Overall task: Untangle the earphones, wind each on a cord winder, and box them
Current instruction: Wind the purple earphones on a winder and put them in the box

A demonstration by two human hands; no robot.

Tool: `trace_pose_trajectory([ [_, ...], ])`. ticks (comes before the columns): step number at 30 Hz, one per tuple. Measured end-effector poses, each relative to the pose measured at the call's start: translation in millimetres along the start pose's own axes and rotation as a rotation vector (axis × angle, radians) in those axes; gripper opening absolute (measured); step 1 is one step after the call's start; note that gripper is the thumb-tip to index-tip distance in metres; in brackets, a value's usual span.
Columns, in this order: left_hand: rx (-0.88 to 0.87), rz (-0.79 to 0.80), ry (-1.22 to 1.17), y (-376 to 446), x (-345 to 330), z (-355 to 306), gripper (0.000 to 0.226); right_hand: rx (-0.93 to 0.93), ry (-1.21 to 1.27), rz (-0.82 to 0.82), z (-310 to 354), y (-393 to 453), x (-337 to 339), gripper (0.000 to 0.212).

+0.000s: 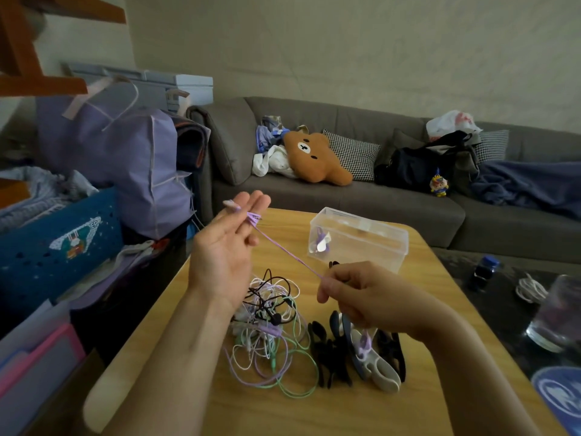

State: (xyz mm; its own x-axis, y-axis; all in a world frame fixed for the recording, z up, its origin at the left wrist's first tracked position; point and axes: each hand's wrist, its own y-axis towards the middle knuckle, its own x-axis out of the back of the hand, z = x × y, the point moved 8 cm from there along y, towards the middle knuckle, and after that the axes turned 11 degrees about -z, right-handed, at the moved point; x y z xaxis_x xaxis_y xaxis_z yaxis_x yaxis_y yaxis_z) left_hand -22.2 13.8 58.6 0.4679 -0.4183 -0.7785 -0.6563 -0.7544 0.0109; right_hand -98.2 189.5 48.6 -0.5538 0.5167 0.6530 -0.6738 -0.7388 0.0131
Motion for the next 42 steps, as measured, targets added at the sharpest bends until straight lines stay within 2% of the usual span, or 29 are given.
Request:
trace_pose_trajectory([
  [2,-0.118,0.014,0.224,0,-1,-5,0.032,-0.005,0.029,-0.013,-1,-1,6,0.027],
  [4,-0.205,0.049,0.511,-4,-6,-4,0.024,0.048,0.072,-0.067,7,-2,14,0.026],
  [6,-0.257,0.148,0.811,-10,-13,2,0.004,0.151,0.208,-0.242,20,-4,30,0.026],
  [7,-0.288,0.227,0.944,-15,-18,7,0.004,0.198,0.304,-0.351,25,-8,40,0.027],
  [9,-0.376,0.375,1.127,-30,-28,15,0.019,0.268,0.455,-0.505,31,-14,54,0.026],
  [11,-0.41,0.447,1.199,-39,-35,20,0.019,0.294,0.493,-0.576,31,-17,58,0.024],
  [14,-0.359,0.417,1.194,-39,-34,23,0.008,0.251,0.476,-0.639,22,-17,62,0.025],
  [17,-0.384,0.362,1.167,-36,-33,16,0.008,0.199,0.443,-0.666,13,-15,68,0.025],
  [20,-0.413,0.377,1.321,-33,-30,12,0.007,0.215,0.352,-0.719,10,-19,78,0.021],
  [23,-0.343,0.474,1.414,-37,-28,21,0.024,0.209,0.371,-0.751,6,-23,90,0.022],
  [25,-0.277,0.55,1.447,-45,-31,31,0.039,0.195,0.524,-0.686,4,-21,89,0.02],
  [27,-0.216,0.619,1.477,-52,-32,39,0.038,0.187,0.643,-0.63,4,-19,88,0.014],
  [30,-0.048,0.663,1.356,-56,-33,42,0.037,0.156,0.656,-0.58,1,-18,85,0.013],
  [34,0.208,0.722,0.969,-71,-42,49,0.046,-0.007,0.676,-0.587,-18,-4,67,0.024],
  [35,0.224,0.685,0.834,-69,-46,48,0.047,-0.034,0.692,-0.56,-20,1,60,0.026],
  [38,0.145,0.408,0.577,-47,-39,33,0.039,-0.05,0.642,-0.369,-17,10,36,0.021],
  [42,0.062,0.18,0.283,-31,-27,18,0.034,0.016,0.391,-0.08,-1,11,-3,0.025],
])
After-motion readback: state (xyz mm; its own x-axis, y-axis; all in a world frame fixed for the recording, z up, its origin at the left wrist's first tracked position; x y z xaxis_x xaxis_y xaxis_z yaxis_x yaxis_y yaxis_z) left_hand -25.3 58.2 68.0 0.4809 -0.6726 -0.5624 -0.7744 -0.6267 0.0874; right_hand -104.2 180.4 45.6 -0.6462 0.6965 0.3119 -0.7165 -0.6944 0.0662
